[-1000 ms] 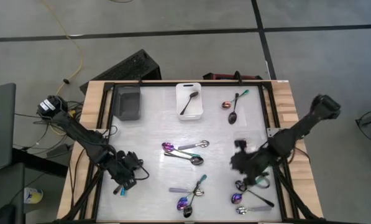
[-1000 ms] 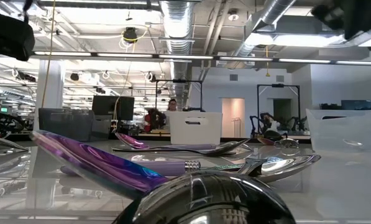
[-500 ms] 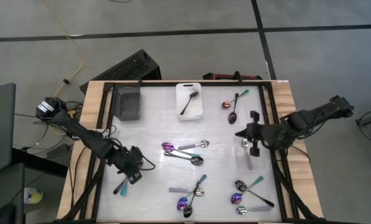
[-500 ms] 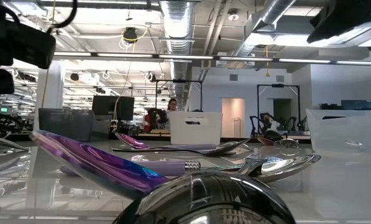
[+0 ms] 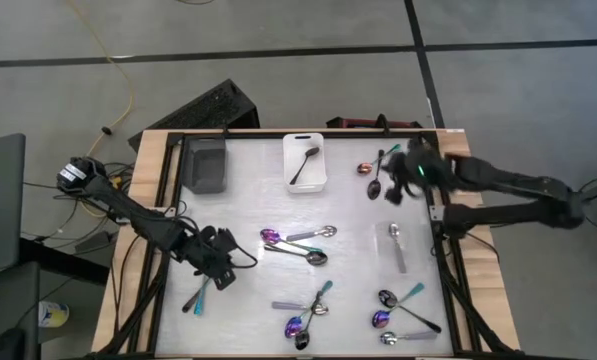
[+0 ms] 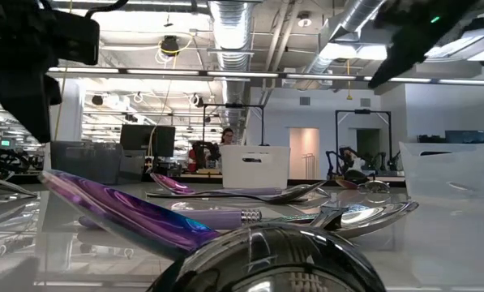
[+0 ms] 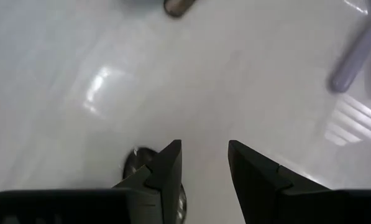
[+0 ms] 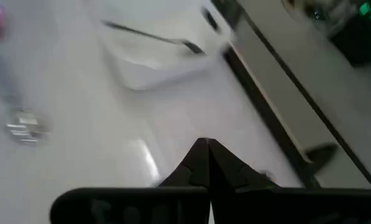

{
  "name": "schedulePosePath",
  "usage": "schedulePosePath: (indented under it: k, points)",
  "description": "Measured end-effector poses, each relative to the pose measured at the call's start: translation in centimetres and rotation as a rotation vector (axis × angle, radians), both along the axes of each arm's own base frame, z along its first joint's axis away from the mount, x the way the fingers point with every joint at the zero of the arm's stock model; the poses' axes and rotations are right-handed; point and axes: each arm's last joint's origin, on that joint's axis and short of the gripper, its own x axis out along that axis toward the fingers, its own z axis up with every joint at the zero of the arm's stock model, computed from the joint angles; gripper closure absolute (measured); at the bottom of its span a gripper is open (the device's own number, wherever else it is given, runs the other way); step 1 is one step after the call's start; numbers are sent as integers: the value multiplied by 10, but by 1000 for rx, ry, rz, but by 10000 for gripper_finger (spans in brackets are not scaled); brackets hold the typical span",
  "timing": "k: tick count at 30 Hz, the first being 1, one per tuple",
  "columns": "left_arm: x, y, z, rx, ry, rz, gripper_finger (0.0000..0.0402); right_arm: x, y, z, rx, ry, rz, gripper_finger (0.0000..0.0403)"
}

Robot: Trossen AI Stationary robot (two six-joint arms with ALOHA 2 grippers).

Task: Sort silverware by color (type)
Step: Put the blue spoon into the black bin

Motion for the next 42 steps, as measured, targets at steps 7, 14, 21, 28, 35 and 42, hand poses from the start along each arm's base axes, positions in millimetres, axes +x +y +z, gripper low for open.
schedulePosePath:
  k: [7, 14, 21, 28, 35, 42]
  points:
    - [2, 1, 1, 72, -44, -8, 285, 9, -99, -29, 247, 180, -7, 376]
    - [2, 1, 2, 100, -57, -31, 285, 30, -144, -62, 354, 355, 61, 300]
    - [3, 2, 2, 123, -66, -32, 285, 48, -155, -89, 264, 734, 117, 231]
    - [3, 2, 2, 147, -73, -39, 285, 58, -155, -101, 214, 818, 208, 229]
    - [3, 3, 3, 193, -93, -20, 285, 60, -163, -111, 218, 811, 247, 244]
    - [4, 4, 3, 214, -99, -21, 285, 68, -167, -139, 260, 858, 278, 254]
